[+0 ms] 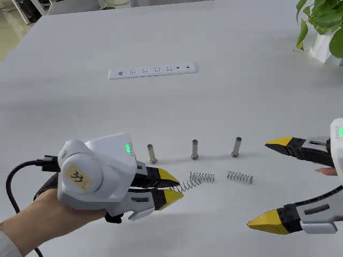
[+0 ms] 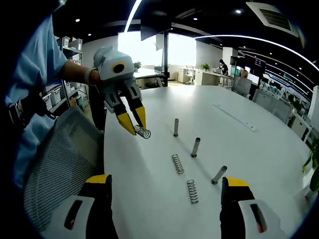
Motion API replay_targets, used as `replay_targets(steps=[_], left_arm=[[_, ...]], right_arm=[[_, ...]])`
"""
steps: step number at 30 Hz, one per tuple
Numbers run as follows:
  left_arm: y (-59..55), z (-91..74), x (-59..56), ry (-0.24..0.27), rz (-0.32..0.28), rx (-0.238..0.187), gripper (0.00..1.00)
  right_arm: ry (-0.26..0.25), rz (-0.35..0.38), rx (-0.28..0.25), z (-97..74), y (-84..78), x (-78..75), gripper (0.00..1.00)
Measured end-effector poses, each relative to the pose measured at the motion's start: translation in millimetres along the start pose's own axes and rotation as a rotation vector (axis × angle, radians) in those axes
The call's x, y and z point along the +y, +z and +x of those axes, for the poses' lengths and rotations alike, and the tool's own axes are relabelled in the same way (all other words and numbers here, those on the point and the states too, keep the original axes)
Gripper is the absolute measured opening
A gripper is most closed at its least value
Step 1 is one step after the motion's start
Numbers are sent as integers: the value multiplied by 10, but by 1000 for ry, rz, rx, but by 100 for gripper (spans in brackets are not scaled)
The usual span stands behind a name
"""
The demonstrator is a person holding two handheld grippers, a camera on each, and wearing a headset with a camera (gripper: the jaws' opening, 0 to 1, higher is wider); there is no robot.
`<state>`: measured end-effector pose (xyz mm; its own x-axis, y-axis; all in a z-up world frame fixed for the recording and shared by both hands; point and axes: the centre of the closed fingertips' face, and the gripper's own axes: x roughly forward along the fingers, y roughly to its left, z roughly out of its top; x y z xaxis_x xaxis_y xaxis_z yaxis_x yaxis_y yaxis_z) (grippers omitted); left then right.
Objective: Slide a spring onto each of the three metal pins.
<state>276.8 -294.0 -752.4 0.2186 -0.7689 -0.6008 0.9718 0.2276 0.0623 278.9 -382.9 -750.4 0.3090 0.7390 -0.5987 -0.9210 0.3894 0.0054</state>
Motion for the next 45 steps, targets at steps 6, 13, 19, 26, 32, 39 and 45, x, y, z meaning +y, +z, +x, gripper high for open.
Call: replay_targets(steps=[6,13,19,26,32,39,45], left_arm=[[69,58,-73,-21,46,0,7],[82,98,-153,-29,67,1,7],[106,81,-203,-45,86,-3,7],[114,76,-231,-58,99,-4,7],[132,86,-260,-70,108,-6,7],[142,92,-286,-78,110,-10,7],[139,103,-310,-87,122,-9,7]], right_arm=[[79,-32,6,120,149,110,83],[182,-67,16,201,231,256,70],[232,-45,-1,213,314,371,58],[286,-65,15,215,353,483,40],[322,-67,29,226,352,535,24],[319,-78,40,236,313,521,18],[319,-92,54,243,289,531,12]])
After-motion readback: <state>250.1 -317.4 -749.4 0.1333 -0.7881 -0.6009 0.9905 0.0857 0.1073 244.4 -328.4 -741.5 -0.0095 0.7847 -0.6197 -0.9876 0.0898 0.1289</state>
